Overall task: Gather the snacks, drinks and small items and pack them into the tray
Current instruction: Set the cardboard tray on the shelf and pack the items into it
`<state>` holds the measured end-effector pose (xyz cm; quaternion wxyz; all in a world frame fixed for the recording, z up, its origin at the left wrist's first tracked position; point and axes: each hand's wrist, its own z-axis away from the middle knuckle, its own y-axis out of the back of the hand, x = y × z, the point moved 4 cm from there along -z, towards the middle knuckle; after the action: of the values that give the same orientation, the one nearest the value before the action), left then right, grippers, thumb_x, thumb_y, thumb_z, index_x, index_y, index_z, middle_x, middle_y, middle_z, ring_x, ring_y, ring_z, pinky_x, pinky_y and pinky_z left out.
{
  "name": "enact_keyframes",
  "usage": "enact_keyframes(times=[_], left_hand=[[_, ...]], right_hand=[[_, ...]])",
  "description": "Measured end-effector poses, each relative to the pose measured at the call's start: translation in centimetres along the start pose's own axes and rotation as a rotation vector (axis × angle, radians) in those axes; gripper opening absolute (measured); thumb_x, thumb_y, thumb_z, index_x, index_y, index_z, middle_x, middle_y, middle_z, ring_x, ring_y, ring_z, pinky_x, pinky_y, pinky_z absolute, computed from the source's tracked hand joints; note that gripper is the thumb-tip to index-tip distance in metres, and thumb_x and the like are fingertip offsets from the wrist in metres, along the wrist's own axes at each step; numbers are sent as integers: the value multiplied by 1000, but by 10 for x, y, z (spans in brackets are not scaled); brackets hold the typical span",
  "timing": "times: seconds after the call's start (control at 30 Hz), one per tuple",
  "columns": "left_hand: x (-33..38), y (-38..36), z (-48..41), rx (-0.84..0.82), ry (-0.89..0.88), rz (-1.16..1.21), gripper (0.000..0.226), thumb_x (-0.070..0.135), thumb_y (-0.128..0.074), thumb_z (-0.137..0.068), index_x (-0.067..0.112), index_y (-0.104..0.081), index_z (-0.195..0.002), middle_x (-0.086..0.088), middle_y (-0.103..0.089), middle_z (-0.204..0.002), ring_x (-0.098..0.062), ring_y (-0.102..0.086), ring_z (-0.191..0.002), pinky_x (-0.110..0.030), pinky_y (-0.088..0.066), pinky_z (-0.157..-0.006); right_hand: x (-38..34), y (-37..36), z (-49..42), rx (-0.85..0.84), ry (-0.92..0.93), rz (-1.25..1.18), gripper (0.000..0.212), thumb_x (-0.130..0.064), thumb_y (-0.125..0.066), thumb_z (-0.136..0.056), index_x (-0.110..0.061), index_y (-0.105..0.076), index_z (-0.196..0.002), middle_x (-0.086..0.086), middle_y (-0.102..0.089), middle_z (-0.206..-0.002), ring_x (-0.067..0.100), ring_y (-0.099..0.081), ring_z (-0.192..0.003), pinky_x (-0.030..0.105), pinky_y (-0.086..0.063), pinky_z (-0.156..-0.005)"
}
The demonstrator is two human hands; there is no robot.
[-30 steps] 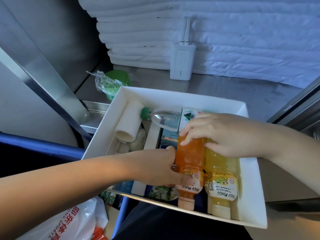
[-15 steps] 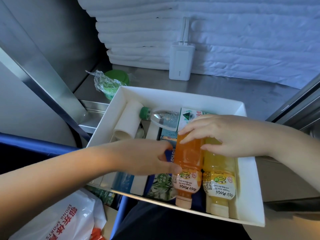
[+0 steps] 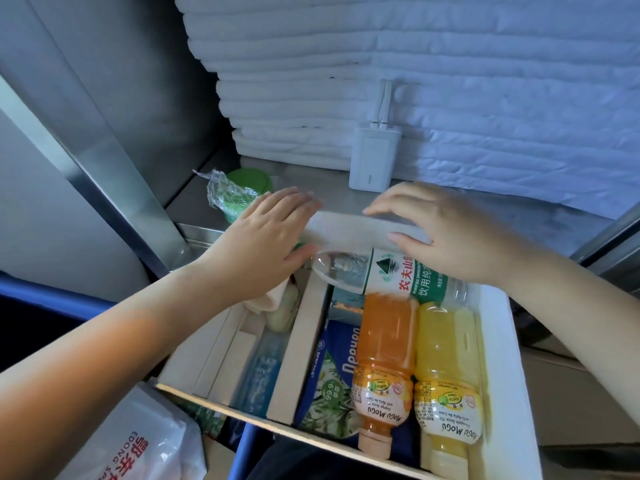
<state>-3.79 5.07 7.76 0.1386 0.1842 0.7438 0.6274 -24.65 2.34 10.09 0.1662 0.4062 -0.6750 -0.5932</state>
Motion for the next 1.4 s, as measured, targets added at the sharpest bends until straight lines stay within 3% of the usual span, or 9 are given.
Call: enact_keyframes(times=[0.17,0.27,0.37,0.5,0.57,0.7,1.07,1.3,1.4], left_hand=[[-7,-12,0,-60,5,-62,67,49,-33,-91,14,-24,-148,-4,-37,-147,-21,-30,-136,-32,-6,-114],[-7,-12,1,-26,1,-57,65,47,-41,-89,14,-32,-144,-4,-46,-140,-22,-39,-130,-33,-11,-111],[-6,-11,-1,31,3,-50,60,41,-55,-86,13,-43,-138,-4,-54,-130,-24,-49,-120,-36,-23,-109],[-8,-12,-1,66,-6,-36,58,39,-59,-84,13,-47,-135,-2,-56,-126,-23,-52,-116,-37,-27,-108],[-9,-12,-1,67,-7,-41,58,40,-58,-84,14,-47,-135,-1,-57,-125,-22,-53,-115,-36,-25,-108],[-10,-13,-1,73,-13,-46,58,40,-59,-84,16,-45,-135,0,-56,-125,-21,-52,-116,-35,-23,-108],[-10,-14,-2,77,-3,-59,59,40,-60,-83,16,-45,-135,1,-57,-123,-20,-54,-114,-35,-21,-108],[-10,-12,-4,53,13,9,53,39,-56,-88,19,-43,-136,3,-54,-126,-18,-46,-118,-28,-16,-111],[-11,-12,-12,43,34,95,50,39,-49,-93,20,-38,-139,5,-48,-132,-15,-37,-124,-27,-16,-111]], right_hand=[[11,-28,-11,-163,-57,7,23,-15,-46,-97,-23,-66,-105,-12,-59,-103,9,-58,-94,31,-45,-82],[18,-22,-16,-82,-124,-131,18,-16,-49,-92,-31,-60,-92,-16,-62,-97,7,-61,-85,35,-50,-78],[28,-13,-30,98,-236,-195,9,-27,-56,-88,-31,-53,-96,-14,-63,-104,5,-63,-84,33,-53,-78],[43,-1,-59,351,-324,-72,40,-14,-61,-87,-14,-49,-126,3,-49,-131,20,-51,-115,28,-38,-93],[49,2,-76,353,-340,48,62,-2,-58,-84,-12,-37,-140,12,-32,-147,30,-36,-130,33,-34,-99],[62,4,-105,291,-352,283,80,19,-43,-76,-16,-30,-146,11,-11,-157,32,-21,-137,43,-46,-88],[71,-1,-113,395,-313,270,49,14,-49,-82,-6,-53,-126,12,-34,-143,31,-41,-117,47,-52,-67],[60,5,-111,467,-234,208,24,9,-62,-79,-1,-61,-101,18,-46,-121,31,-48,-107,41,-49,-64],[57,7,-108,522,-216,168,20,8,-62,-79,-5,-63,-94,14,-48,-114,24,-54,-88,31,-42,-60]])
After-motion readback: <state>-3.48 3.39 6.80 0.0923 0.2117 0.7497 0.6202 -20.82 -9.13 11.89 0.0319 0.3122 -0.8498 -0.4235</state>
